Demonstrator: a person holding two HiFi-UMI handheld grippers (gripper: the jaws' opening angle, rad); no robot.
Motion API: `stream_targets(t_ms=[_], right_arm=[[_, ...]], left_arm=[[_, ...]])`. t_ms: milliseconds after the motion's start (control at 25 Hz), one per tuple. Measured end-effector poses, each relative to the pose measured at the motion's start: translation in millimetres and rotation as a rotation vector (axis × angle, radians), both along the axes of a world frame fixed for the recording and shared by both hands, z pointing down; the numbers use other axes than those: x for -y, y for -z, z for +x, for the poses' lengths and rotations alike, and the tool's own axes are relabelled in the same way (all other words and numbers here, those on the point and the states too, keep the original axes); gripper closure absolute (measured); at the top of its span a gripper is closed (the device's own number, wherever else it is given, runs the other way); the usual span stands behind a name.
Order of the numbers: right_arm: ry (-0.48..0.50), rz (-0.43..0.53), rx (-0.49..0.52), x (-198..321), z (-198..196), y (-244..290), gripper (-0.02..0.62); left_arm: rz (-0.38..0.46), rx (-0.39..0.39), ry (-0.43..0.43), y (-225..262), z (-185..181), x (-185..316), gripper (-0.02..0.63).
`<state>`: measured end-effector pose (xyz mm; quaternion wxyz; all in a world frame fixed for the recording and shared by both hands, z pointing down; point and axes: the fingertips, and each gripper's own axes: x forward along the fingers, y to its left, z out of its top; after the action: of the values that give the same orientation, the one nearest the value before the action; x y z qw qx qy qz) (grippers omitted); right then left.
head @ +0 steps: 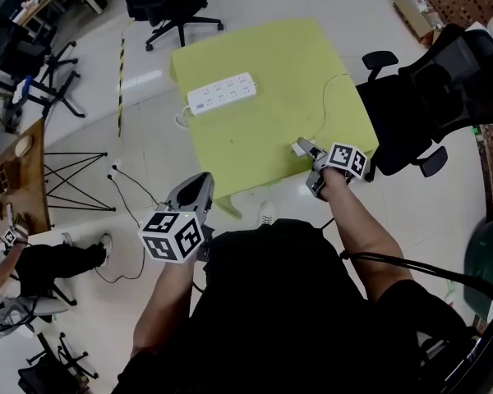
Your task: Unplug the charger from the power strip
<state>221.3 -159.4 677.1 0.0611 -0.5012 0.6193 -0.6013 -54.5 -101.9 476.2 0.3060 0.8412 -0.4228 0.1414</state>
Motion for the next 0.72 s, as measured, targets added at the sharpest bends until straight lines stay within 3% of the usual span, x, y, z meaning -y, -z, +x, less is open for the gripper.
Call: stream_targets(t_ms=[360, 520, 720], right_arm=[[-0.032, -0.033, -0.141, -31, 9, 14, 0.265], [0.149, 0.038, -0.15, -59, -30, 51, 0.274], [0.333, 0.265, -0.117, -111, -84, 139, 0.427]], left_arm=[[-0.016, -0.038, 0.117, -7, -58, -72, 0.601], [-0.014, -0.067, 0.14, -3, -67, -105, 0.601], [0.015, -0.09, 0.119, 9, -61, -138, 0.601]])
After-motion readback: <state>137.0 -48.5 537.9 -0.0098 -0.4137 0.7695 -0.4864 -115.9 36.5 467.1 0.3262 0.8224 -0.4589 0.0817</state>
